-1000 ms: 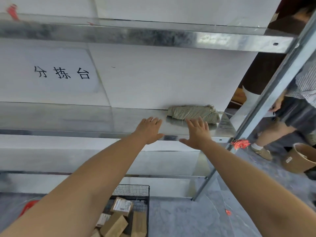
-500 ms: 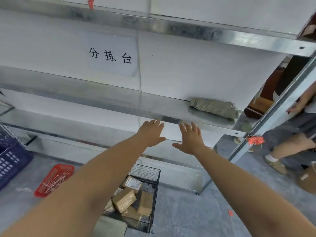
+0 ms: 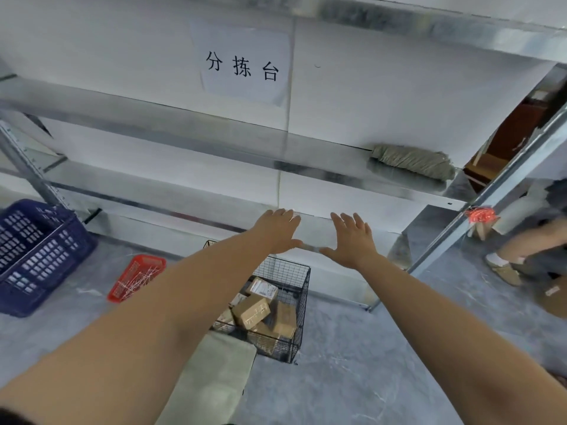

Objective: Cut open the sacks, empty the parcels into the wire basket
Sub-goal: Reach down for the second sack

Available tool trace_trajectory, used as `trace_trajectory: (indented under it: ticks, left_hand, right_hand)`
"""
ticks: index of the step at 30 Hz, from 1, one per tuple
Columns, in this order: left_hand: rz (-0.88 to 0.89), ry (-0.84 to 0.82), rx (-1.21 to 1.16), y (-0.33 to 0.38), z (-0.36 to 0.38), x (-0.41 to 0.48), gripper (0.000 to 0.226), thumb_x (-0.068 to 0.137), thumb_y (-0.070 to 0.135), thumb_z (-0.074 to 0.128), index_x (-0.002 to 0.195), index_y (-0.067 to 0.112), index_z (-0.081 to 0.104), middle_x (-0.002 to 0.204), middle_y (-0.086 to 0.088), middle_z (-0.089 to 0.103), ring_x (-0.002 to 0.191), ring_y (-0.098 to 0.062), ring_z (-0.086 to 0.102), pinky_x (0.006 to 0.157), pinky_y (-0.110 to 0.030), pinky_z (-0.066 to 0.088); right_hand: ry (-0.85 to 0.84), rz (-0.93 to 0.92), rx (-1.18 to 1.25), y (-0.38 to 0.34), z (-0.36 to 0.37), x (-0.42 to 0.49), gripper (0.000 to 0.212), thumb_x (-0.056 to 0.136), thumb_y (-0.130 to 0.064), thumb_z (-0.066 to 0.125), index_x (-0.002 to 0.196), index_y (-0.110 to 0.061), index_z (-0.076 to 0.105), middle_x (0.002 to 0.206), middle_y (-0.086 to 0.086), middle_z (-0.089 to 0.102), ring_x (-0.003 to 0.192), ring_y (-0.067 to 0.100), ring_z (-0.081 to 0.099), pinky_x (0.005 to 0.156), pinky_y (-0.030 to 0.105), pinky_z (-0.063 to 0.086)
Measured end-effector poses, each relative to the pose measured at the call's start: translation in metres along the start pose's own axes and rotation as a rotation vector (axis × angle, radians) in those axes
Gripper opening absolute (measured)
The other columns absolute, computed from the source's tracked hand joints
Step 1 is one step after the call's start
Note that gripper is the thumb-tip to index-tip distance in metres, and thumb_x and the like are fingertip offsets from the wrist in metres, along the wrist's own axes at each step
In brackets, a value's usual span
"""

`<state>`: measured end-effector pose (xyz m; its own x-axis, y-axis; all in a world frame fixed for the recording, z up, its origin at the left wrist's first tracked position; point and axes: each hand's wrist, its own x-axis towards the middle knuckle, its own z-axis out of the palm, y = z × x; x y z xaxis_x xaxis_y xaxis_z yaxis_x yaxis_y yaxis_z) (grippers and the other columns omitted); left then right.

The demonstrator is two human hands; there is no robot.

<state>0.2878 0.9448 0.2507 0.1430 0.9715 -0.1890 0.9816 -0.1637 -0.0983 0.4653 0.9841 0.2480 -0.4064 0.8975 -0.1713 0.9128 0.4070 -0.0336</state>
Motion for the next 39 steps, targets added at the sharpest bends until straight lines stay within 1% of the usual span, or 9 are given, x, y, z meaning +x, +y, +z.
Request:
trace_trajectory:
  ticks: [5, 8, 10, 13, 16, 21, 28, 34, 39]
  left_hand:
    - [0.115, -0.055, 0.013, -0.035, 0.022, -0.042, 0.066, 0.097, 0.047, 0.033, 0.148, 0.009, 0.014, 0.156, -0.012, 0.016, 0.143, -0.028, 0.02, 0.115, -0.042, 0.023]
    - [0.175, -0.113, 0.052, -0.067, 0.048, -0.074, 0.067, 0.096, 0.048, 0.034, 0.147, 0.009, 0.016, 0.155, -0.013, 0.019, 0.141, -0.029, 0.024, 0.114, -0.045, 0.027]
    - [0.235, -0.113, 0.133, -0.082, 0.061, -0.093, 0.069, 0.095, 0.05, 0.035, 0.146, 0.008, 0.017, 0.154, -0.014, 0.02, 0.141, -0.031, 0.024, 0.113, -0.046, 0.027]
    - [0.381, -0.135, 0.219, -0.085, 0.074, -0.121, 0.069, 0.095, 0.048, 0.037, 0.147, 0.008, 0.016, 0.156, -0.014, 0.015, 0.143, -0.03, 0.019, 0.115, -0.043, 0.023]
    - [0.463, -0.112, 0.156, -0.078, 0.084, -0.15, 0.066, 0.096, 0.044, 0.037, 0.147, 0.008, 0.016, 0.155, -0.012, 0.017, 0.143, -0.028, 0.019, 0.115, -0.042, 0.022]
    - [0.507, -0.083, 0.136, -0.087, 0.106, -0.195, 0.065, 0.096, 0.043, 0.036, 0.147, 0.009, 0.013, 0.155, -0.013, 0.018, 0.142, -0.029, 0.02, 0.115, -0.043, 0.022]
    - [0.49, -0.066, 0.093, -0.107, 0.135, -0.257, 0.068, 0.093, 0.047, 0.04, 0.146, 0.009, 0.019, 0.153, -0.014, 0.024, 0.139, -0.03, 0.028, 0.112, -0.045, 0.028]
    - [0.549, -0.175, 0.173, -0.109, 0.193, -0.331, 0.072, 0.093, 0.047, 0.041, 0.147, 0.007, 0.014, 0.153, -0.015, 0.02, 0.138, -0.032, 0.027, 0.113, -0.045, 0.027]
    - [0.692, -0.243, 0.174, -0.097, 0.236, -0.366, 0.07, 0.095, 0.047, 0.038, 0.146, 0.005, 0.015, 0.153, -0.015, 0.02, 0.139, -0.032, 0.026, 0.113, -0.043, 0.028]
  right_hand:
    - [-0.036, 0.104, -0.007, -0.058, 0.03, -0.022, 0.085, 0.086, -0.053, 0.052, 0.149, -0.019, 0.006, 0.158, 0.007, 0.008, 0.146, 0.031, 0.001, 0.119, 0.047, 0.008]
    - [-0.058, 0.171, 0.036, -0.105, 0.048, -0.044, 0.085, 0.086, -0.053, 0.052, 0.149, -0.019, 0.006, 0.158, 0.007, 0.008, 0.146, 0.031, 0.002, 0.118, 0.046, 0.009]
    - [-0.053, 0.222, 0.047, -0.134, 0.058, -0.063, 0.086, 0.086, -0.052, 0.053, 0.149, -0.019, 0.004, 0.158, 0.008, 0.007, 0.146, 0.031, 0.002, 0.118, 0.046, 0.008]
    - [-0.064, 0.295, 0.062, -0.17, 0.067, -0.096, 0.087, 0.086, -0.053, 0.052, 0.149, -0.02, 0.003, 0.158, 0.007, 0.008, 0.146, 0.031, 0.002, 0.118, 0.047, 0.006]
    - [-0.099, 0.342, 0.07, -0.198, 0.075, -0.131, 0.087, 0.086, -0.055, 0.05, 0.15, -0.02, 0.004, 0.158, 0.007, 0.009, 0.146, 0.031, 0.002, 0.119, 0.047, 0.006]
    - [-0.117, 0.398, 0.055, -0.233, 0.085, -0.176, 0.084, 0.086, -0.057, 0.046, 0.149, -0.018, 0.006, 0.157, 0.009, 0.011, 0.145, 0.032, 0.005, 0.118, 0.047, 0.009]
    - [-0.14, 0.403, 0.06, -0.283, 0.122, -0.227, 0.086, 0.085, -0.053, 0.053, 0.149, -0.02, 0.004, 0.157, 0.009, 0.01, 0.146, 0.032, 0.003, 0.119, 0.047, 0.01]
    - [-0.196, 0.438, 0.106, -0.33, 0.174, -0.293, 0.083, 0.087, -0.052, 0.052, 0.148, -0.019, 0.007, 0.156, 0.009, 0.012, 0.145, 0.032, 0.005, 0.119, 0.048, 0.011]
    - [-0.263, 0.531, 0.183, -0.355, 0.228, -0.339, 0.082, 0.088, -0.052, 0.05, 0.149, -0.02, 0.006, 0.157, 0.007, 0.011, 0.146, 0.032, 0.003, 0.119, 0.046, 0.01]
